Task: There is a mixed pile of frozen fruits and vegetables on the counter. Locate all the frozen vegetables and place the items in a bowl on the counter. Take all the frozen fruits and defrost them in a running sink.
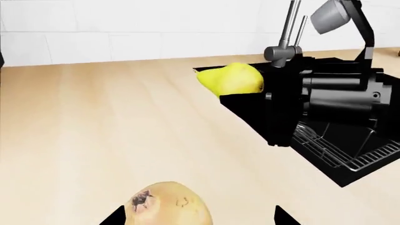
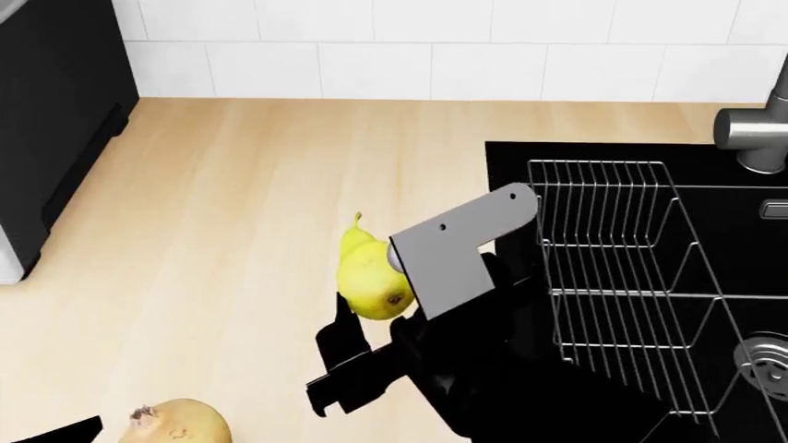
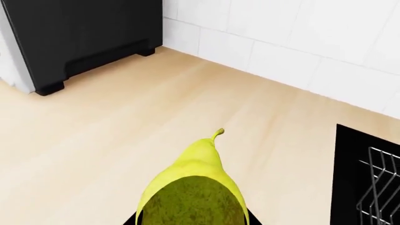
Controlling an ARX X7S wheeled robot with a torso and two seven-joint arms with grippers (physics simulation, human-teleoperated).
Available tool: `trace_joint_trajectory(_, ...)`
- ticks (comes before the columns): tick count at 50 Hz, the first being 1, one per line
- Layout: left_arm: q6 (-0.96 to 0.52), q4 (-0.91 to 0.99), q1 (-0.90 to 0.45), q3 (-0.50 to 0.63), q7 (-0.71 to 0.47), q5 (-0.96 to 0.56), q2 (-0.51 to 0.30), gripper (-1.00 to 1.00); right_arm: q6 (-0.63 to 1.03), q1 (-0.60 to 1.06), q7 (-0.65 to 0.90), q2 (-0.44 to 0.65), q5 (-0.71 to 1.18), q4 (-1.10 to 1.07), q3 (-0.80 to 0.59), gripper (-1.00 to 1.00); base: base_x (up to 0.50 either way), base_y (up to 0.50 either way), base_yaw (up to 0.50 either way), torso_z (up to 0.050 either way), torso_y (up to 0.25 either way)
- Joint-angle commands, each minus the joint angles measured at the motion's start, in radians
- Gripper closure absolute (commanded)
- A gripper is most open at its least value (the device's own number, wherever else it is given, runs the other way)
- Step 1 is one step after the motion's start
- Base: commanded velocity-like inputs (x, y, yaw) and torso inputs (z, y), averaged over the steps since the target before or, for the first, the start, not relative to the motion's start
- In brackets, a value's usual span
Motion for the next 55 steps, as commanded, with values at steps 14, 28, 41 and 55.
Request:
trace_joint_trajectory(14, -0.046, -0.071, -0.058, 0.082, -0.059, 0.097, 0.031, -1.0, 0.002, -0.029, 0.021, 0.039, -0.008, -0.072, 0.017, 1.0, 0.0, 0.0, 0.0, 0.0, 0.0)
trace_joint_trajectory(28, -0.053, -0.164, -0.104, 0.163, -0.021, 0.194, 0.063, -1.0, 0.007, -0.034, 0.045, 0.052, 0.013, -0.1, 0.038, 1.0, 0.0, 0.0, 0.0, 0.0, 0.0)
trace_joint_trajectory(41, -0.047, -0.254, -0.131, 0.239, 0.031, 0.251, 0.097, -1.0, -0.006, -0.051, 0.041, 0.052, 0.008, -0.1, 0.029, 1.0, 0.0, 0.0, 0.0, 0.0, 0.0)
trace_joint_trajectory(55, -0.037, -0.303, -0.132, 0.273, 0.065, 0.268, 0.108, -1.0, -0.019, -0.063, 0.035, 0.051, 0.005, -0.091, 0.024, 1.0, 0.0, 0.0, 0.0, 0.0, 0.0)
